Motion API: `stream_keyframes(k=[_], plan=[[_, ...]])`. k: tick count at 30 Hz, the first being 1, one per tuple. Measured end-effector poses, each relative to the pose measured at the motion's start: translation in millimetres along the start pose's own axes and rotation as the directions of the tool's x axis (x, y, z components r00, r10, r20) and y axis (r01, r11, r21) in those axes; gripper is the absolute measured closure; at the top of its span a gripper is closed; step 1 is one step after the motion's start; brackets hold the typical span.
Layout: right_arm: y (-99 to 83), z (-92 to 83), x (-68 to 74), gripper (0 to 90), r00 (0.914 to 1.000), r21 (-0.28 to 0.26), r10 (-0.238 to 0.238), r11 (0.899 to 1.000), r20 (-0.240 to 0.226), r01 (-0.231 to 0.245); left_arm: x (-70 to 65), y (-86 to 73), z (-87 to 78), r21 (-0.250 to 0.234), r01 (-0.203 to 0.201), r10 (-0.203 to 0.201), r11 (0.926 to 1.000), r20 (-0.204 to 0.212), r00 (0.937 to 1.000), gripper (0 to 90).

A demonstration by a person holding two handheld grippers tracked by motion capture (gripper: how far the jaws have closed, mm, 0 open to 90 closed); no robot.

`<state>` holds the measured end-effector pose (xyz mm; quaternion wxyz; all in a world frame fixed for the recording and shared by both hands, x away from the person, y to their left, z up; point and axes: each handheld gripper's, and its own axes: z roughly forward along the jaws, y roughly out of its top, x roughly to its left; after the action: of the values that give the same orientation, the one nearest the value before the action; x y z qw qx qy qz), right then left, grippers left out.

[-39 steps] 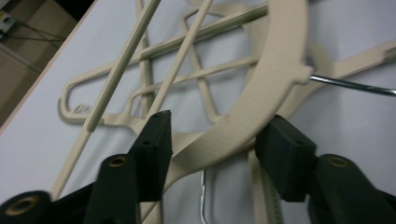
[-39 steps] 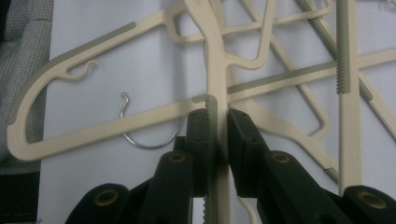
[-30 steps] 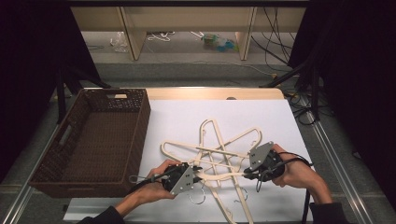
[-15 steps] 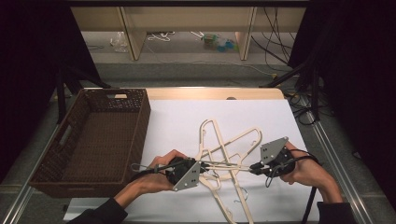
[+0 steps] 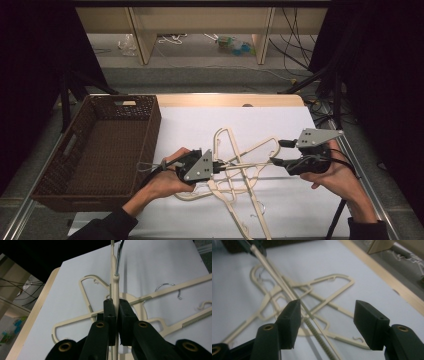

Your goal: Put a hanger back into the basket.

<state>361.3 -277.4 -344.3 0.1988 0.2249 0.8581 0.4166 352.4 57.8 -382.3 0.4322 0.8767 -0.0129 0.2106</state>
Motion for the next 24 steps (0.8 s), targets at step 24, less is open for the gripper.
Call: stream_keyframes(k=[24], plan=[[-43.2, -4.0, 36.5, 33.1, 0.9887, 0.009, 0.136, 0.991, 0.063, -0.137, 44.3, 5.7, -56.2, -0.045, 0.429, -0.431, 0.9022, -0.118, 0.8945, 85.9]])
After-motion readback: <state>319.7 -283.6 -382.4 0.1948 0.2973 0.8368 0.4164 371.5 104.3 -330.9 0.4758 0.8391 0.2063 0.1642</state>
